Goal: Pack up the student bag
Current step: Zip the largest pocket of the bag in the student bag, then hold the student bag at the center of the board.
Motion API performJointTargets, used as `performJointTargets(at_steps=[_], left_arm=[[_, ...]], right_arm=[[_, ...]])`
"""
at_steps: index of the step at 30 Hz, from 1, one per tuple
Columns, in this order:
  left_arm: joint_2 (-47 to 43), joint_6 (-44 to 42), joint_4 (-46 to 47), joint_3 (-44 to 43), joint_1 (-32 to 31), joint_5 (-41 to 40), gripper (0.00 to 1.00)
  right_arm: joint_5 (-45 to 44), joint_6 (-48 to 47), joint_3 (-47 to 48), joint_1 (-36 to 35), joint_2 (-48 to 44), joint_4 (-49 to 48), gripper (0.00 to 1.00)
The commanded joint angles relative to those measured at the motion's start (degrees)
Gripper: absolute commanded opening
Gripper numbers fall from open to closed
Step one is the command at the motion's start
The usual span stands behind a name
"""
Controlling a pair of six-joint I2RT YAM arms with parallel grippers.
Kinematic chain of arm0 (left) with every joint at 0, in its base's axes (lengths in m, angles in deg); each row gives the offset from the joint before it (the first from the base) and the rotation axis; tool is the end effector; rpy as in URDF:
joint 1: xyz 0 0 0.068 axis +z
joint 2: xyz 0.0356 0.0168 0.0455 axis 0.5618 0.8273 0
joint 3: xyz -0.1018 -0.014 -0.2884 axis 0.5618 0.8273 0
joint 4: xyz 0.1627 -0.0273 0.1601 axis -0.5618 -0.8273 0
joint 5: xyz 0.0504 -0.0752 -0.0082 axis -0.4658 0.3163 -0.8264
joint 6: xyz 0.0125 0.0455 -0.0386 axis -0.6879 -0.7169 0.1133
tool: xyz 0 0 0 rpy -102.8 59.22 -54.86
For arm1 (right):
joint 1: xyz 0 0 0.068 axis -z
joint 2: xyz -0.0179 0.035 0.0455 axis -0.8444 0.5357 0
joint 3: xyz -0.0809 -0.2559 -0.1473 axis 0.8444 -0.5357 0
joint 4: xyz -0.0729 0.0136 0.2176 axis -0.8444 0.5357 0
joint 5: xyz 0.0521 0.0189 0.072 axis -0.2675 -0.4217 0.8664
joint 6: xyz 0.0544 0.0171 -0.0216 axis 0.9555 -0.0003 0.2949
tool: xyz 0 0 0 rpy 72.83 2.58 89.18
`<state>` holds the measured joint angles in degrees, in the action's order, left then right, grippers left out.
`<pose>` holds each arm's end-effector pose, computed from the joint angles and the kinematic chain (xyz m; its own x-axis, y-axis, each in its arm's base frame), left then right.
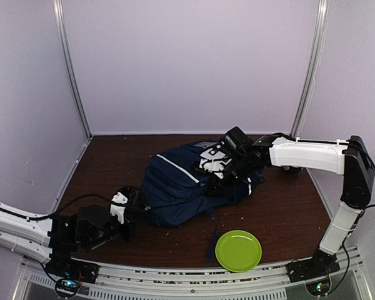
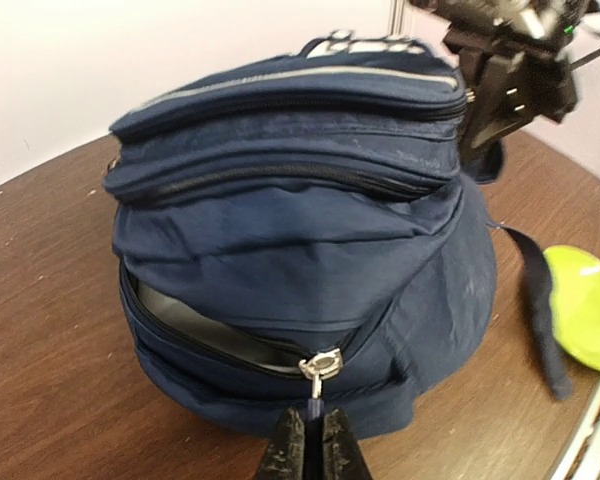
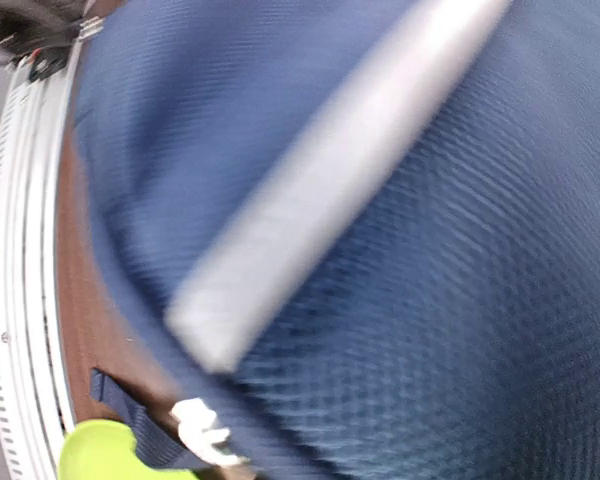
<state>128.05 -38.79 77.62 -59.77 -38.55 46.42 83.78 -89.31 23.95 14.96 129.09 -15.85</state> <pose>0.0666 -0.1326 0.2239 -0.3963 0.0634 -0.9159 0.5515 0.8140 -0.1822 0.2377 0.2501 0.2799 -0.2129 -0.7299 -0.6496 -0.9770 0.1499 0.1518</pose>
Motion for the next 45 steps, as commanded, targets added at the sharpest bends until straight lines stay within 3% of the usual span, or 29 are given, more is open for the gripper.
performJointTargets(at_steps=[1,5,10,15,21,26,33,37,45], left_arm=[[-1.03,1.71,-6.06,2.87,1.27,-6.83,0.0],[2.74,0.29,-2.59,0.26,1.27,-2.78,0.0],[9.0,-0.91,0.98,-5.22,1.27,2.97,0.0],[14.13,-0.95,5.96,-7.32,1.27,4.3,0.0],[15.03,0.66,11.54,-5.99,2.02,5.77,0.0],[13.19,3.83,18.2,-1.91,5.24,10.61,0.0],[14.09,3.98,19.19,-2.28,5.93,12.86,0.0],[14.65,4.15,19.52,-2.35,6.15,12.73,0.0],[12.51,5.03,19.29,0.44,7.86,11.09,0.0]], right_arm=[[-23.05,0.55,4.11,14.68,1.19,3.82,0.0],[-13.4,-0.16,5.58,13.03,-1.41,5.3,0.01],[-3.79,-3.2,2.15,1.37,-11.12,7.41,0.26],[-0.36,-1.5,3.54,-7.76,-10.34,9.23,0.35],[-1.94,0.11,4.62,-13.21,-3.82,3.48,0.43],[-8.98,-1.94,7.6,-15.79,2.4,-0.82,0.49],[-13.28,-2.72,13.49,-16.97,10.11,-3.48,0.51],[-13.49,-4.16,14.96,-18.36,13.18,-3.62,0.47],[-13.1,-6.8,9.78,-18.78,10.72,-2.48,0.0]])
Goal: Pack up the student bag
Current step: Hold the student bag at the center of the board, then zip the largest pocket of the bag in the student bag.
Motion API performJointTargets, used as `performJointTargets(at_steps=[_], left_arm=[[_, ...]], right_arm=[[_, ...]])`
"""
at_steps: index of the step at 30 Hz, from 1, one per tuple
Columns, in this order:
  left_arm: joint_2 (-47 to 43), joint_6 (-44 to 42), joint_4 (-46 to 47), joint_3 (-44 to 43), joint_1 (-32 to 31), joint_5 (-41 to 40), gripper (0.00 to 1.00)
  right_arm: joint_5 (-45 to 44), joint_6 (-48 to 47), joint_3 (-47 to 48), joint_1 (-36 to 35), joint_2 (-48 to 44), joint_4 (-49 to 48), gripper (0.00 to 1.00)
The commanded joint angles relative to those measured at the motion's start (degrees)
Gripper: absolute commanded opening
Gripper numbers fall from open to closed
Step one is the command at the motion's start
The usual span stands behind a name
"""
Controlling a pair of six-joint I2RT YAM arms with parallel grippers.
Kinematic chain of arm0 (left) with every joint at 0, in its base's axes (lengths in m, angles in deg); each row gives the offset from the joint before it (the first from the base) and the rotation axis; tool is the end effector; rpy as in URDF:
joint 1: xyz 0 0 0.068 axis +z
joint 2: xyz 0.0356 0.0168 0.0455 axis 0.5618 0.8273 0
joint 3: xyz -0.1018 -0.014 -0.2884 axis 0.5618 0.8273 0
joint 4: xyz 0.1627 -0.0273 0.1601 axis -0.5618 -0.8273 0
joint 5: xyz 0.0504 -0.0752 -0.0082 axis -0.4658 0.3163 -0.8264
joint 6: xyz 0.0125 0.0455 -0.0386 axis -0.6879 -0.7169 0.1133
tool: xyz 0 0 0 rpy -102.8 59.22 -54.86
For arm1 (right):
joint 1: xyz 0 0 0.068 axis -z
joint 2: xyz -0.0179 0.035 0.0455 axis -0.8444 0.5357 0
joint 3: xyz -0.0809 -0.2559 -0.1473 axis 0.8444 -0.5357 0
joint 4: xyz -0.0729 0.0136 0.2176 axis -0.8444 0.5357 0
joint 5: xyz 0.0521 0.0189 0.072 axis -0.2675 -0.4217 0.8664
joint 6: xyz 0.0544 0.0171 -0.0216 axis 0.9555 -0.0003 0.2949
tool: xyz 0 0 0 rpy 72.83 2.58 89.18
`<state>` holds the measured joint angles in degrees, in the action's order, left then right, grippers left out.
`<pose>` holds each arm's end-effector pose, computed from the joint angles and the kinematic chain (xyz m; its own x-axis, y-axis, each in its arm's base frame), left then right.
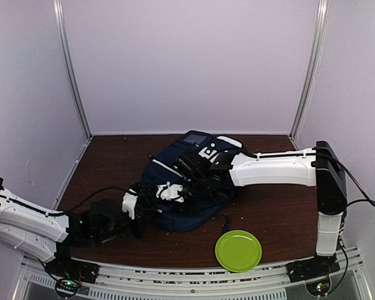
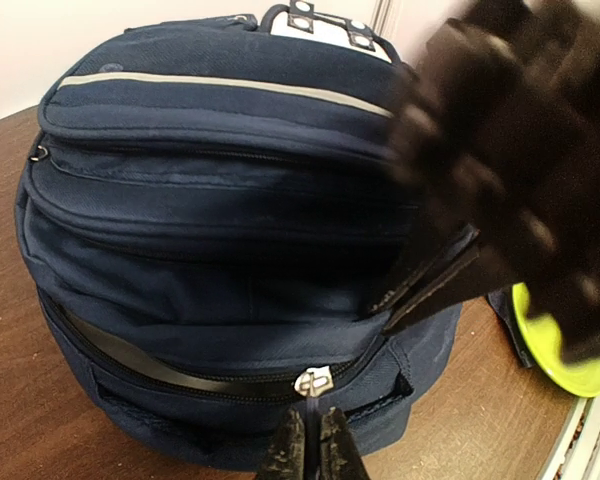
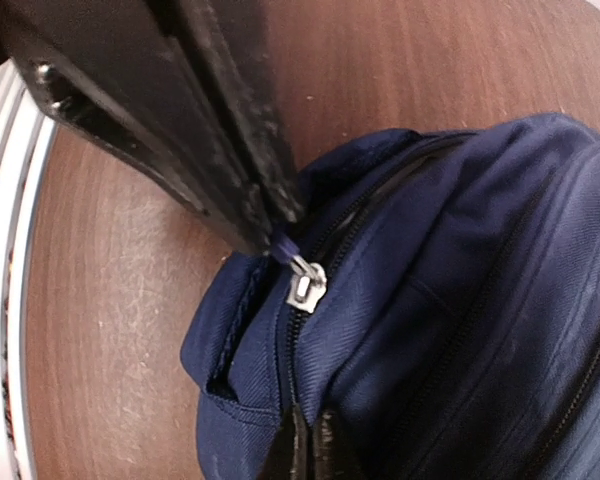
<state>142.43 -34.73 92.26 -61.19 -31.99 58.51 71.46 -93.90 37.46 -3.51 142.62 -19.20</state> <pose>0.0923 -0.1704 0.2187 -0.4967 -0.0088 -0.8679 0.5634 0.7573 -0.3301 0.1904 0.3741 0.2604 0.1381 -0.7817 -0.6082 -0.9904 -0.1141 -0.0783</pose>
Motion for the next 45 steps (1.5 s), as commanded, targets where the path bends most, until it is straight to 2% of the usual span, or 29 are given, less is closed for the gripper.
performJointTargets(at_steps=[1,5,8,12,16,19,26,30,35,39,45], left_arm=[[-2.05,1.03,3.45,1.91,1.57,-1.58,0.0],[-2.02,1.17,1.58,2.34,5.26,0.08,0.0],[0.28,-0.7,0.93,1.6,8.71,3.67,0.0],[3.14,-4.22,0.51,-1.36,9.83,4.64,0.0],[5.45,-5.55,1.91,-2.74,11.04,6.12,0.0],[7.38,-5.85,2.57,-3.76,12.1,7.51,0.0],[10.34,-6.49,3.91,-4.7,14.77,9.07,0.0],[13.24,-6.43,4.04,-6.67,17.01,8.85,0.0],[19.7,-6.15,0.22,-13.57,21.33,6.02,0.0],[24.18,-6.52,-0.72,-18.86,24.77,7.55,0.0],[27.39,-8.35,-1.55,-22.66,25.62,9.87,0.0]], right_arm=[[-0.41,-2.72,-5.51,-0.25,-4.36,0.53,0.0],[2.26,-7.42,-13.1,-0.23,-12.98,1.91,0.0],[2.79,-13.55,-18.32,-0.31,-19.14,6.93,0.0],[-1.85,-19.35,-25.48,-0.12,-24.9,12.14,0.0],[-5.51,-21.48,-30.22,3.88,-28.41,12.42,0.0],[-7.89,-23.13,-31.11,8.87,-28.99,11.55,0.0],[-6.45,-23.92,-28.08,19.15,-29.64,11.59,0.0],[-6.87,-24.01,-26.28,20.13,-28.18,11.09,0.0],[-7.04,-24.15,-26.5,20.17,-26.83,10.34,0.0],[-6.64,-23.64,-27.19,20.19,-27.35,10.27,0.0],[-5.78,-21.76,-26.79,20.17,-27.12,9.0,0.0]])
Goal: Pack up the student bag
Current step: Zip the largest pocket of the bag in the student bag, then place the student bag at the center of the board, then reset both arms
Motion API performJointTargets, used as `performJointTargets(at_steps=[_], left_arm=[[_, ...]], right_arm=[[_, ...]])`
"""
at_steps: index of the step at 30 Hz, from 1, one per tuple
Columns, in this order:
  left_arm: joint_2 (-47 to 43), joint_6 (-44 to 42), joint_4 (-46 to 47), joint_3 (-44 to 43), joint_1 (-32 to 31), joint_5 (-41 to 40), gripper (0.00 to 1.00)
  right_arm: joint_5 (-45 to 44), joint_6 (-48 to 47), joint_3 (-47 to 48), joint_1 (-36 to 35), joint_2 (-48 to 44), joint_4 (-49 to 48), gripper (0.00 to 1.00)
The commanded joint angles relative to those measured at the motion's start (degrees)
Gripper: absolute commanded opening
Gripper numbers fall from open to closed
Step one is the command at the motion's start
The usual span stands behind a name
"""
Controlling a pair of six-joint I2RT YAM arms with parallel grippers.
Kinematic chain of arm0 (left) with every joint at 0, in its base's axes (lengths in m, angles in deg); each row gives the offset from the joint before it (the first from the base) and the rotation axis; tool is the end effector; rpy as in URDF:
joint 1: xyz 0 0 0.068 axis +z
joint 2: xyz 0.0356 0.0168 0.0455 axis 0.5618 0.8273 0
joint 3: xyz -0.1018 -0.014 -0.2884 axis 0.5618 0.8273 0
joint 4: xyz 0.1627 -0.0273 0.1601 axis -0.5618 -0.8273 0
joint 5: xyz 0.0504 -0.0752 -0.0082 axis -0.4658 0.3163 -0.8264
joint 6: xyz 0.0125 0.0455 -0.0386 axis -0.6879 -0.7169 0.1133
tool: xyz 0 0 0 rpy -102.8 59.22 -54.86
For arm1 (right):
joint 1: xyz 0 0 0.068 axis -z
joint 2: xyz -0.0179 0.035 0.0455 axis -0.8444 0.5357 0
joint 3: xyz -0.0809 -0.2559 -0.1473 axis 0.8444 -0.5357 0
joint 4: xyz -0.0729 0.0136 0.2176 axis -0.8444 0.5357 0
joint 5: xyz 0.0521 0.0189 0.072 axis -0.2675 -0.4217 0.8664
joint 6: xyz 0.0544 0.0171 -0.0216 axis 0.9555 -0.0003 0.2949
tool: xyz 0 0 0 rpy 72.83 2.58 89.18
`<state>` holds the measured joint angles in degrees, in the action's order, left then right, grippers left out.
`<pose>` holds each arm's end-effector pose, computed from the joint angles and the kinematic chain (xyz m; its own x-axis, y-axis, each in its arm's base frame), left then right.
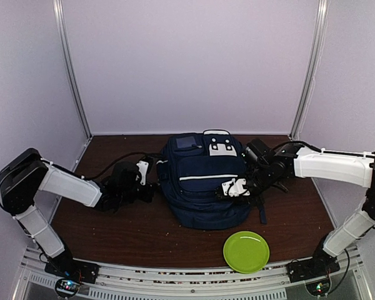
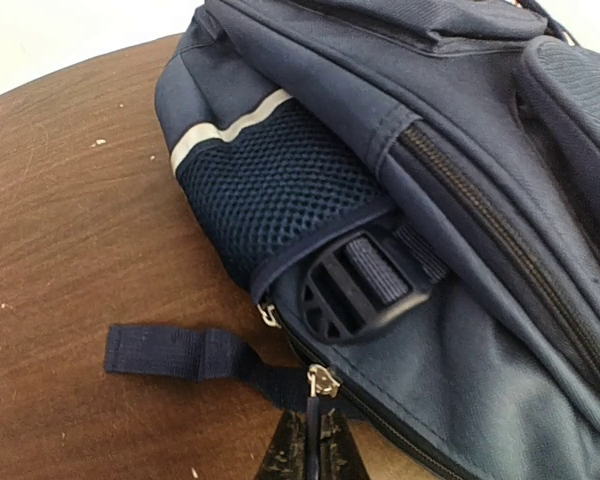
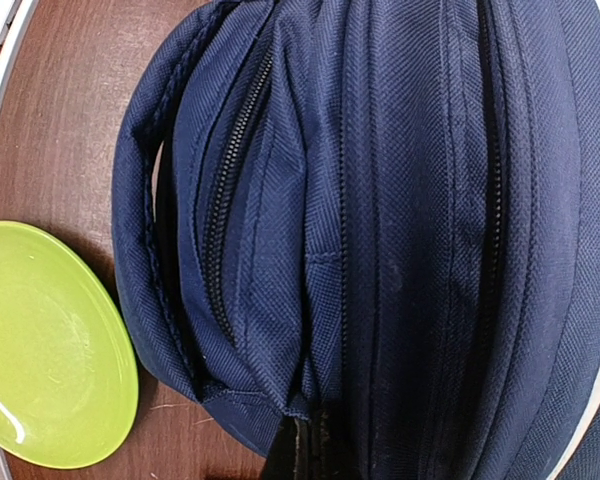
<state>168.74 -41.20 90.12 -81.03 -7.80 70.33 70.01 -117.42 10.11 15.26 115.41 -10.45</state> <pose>0.2316 -0.1997 0.2050 -0.5832 0.0114 -0.8123 0.3782 0.8888 -0.2590 0.1875 0.1882 0.2736 0.2189 -0.8657 -0.4503 -0.9692 -0.1394 -0.2032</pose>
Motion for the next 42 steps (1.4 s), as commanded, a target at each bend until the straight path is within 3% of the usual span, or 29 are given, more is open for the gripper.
performJointTargets(at_steps=[1,10,11,14,16,19,20,21,22,27,31,35,39,42], left_arm=[[1.4,-1.97,0.57,-3.12,1.5,-1.44,0.0],[-0.93,-2.17,-2.29,-2.64,1.63,-2.57,0.0],[-1.58,-2.6,-3.32,-2.87,1.63,-2.36,0.06],[-5.08,-3.85,-7.0,-3.3,1.61,-2.62,0.35],[-8.32,-4.39,-9.61,-3.31,1.63,-3.98,0.49],[-12.44,-5.67,-15.1,-4.17,1.61,-7.27,0.69],[-13.63,-6.05,-18.35,-4.97,1.63,-8.66,0.74],[-14.68,-6.1,-20.88,-5.8,1.6,-9.9,0.78],[-15.69,-5.79,-23.28,-6.76,1.63,-10.86,0.81],[-20.77,-5.58,-32.81,-12.19,1.61,-10.96,0.98],[-24.63,-5.59,-39.94,-16.96,1.6,-16.49,0.98],[-26.03,0.12,-49.72,-21.8,2.14,-31.21,0.98],[-24.79,-1.21,-54.84,-25.08,3.34,-34.72,0.98],[-25.45,-2.92,-53.4,-24.66,3.39,-34.67,0.98]], right_arm=[[-3.93,2.18,0.72,1.39,0.28,-0.09,0.0],[2.17,7.89,3.76,1.39,1.81,-1.81,0.01],[2.99,8.18,4.12,1.39,1.84,-1.63,0.04],[4.88,12.06,4.73,1.48,0.24,-0.91,0.26],[3.52,15.47,4.8,1.67,-2.01,-0.75,0.44],[3.61,18.3,3.52,4.7,-6.16,-0.62,0.61],[4.12,19.71,2.78,6.3,-7.99,-1.19,0.72],[4.68,21.25,1.98,8.05,-10.25,-2.09,0.94],[5.25,22.58,1.19,9.92,-12.34,-3.03,0.99],[3.02,31.32,-3.65,18.08,-23.55,-11.08,1.0],[1.83,37.65,-5.11,23.57,-28.82,-13.76,1.0],[-2.3,46.09,-3.92,29.06,-32.47,-14.8,1.0],[-14.07,53.2,-4.71,30.82,-37.42,-17.3,1.0],[-16.26,53.78,-6.34,31.12,-41.39,-17.63,1.0]])
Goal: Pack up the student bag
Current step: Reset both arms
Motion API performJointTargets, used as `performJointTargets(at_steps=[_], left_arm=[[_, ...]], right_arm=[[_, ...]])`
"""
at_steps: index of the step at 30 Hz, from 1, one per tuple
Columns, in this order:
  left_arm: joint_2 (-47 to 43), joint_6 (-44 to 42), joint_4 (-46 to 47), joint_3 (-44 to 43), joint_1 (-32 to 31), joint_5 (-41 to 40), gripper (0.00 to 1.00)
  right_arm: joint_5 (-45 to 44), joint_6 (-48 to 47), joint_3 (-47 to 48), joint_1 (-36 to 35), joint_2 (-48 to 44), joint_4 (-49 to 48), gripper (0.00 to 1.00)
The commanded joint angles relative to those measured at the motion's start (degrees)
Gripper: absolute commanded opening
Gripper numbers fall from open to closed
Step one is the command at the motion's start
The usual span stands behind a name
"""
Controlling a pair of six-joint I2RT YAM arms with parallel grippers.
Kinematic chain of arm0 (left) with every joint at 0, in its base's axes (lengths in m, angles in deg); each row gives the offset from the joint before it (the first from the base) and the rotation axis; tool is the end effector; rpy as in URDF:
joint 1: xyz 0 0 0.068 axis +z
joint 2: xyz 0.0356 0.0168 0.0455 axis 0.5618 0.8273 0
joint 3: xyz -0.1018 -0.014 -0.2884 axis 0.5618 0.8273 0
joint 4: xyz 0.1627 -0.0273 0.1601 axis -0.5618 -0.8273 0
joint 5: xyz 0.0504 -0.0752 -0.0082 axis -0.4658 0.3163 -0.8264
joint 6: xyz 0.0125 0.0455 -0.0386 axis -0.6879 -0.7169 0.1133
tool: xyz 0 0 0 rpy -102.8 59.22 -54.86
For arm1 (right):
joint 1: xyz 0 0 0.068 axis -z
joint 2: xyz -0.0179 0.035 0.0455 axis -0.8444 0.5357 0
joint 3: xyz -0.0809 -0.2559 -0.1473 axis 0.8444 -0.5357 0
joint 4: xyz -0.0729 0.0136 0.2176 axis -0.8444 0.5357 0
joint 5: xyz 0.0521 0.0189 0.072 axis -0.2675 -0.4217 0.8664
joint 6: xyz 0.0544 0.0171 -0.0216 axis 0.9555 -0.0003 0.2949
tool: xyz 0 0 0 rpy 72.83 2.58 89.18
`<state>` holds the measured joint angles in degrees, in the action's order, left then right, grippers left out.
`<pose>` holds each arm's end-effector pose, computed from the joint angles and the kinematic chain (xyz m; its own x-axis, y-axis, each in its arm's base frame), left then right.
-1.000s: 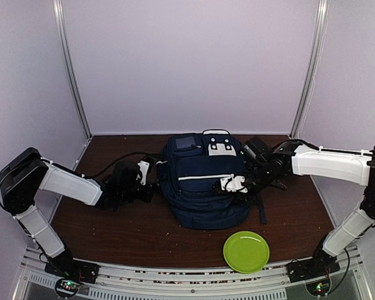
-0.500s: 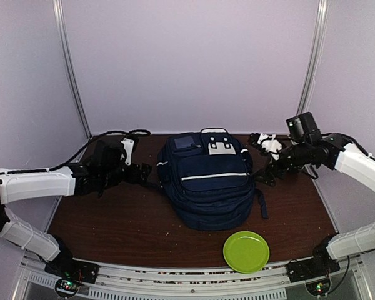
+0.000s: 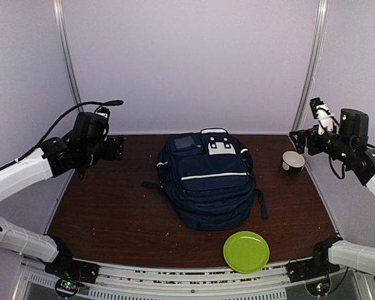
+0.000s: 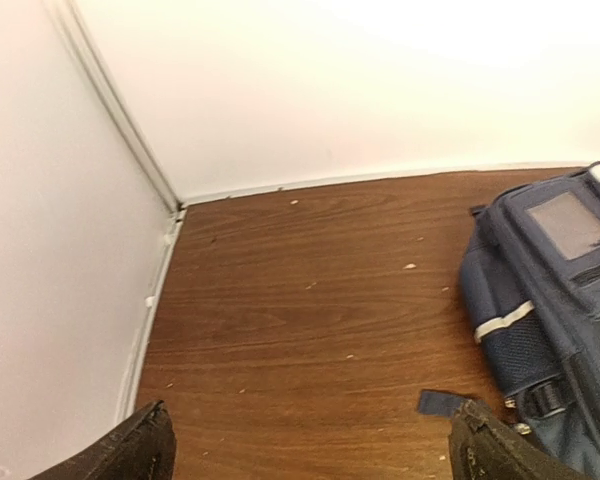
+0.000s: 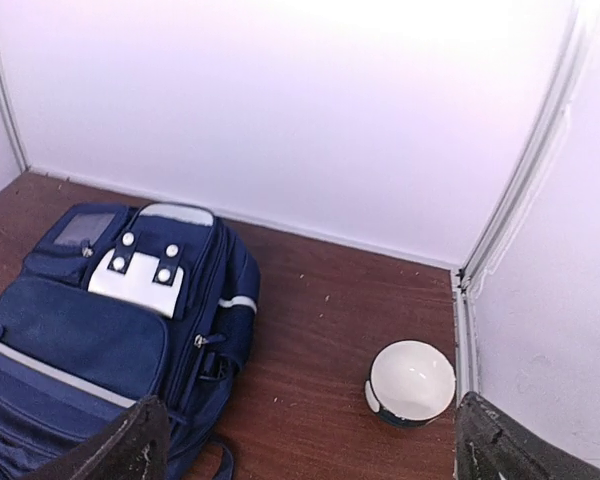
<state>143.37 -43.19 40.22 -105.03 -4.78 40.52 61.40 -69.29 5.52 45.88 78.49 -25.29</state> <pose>0.1879 -0.1159 0.3642 -0.4226 -0.0168 -0.9061 -0.0599 0.9982 0.0095 0.1332 0.0339 0.3921 -0.2565 -0.1755 -0.9505 -0.3584 0.9306 -0.0751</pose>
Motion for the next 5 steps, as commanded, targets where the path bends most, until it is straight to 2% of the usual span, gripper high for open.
performJointTargets(at_steps=[1,5], left_arm=[[-0.62,-1.52,-2.28,0.28,0.38,-5.15,0.98],[-3.53,-2.51,3.1,4.5,0.31,-7.43,0.98]], right_arm=[[-7.68,5.67,-2.79,0.73,-5.24,-3.42,1.0],[-6.09,6.96,-6.0,1.72,-5.83,-5.06,1.0]])
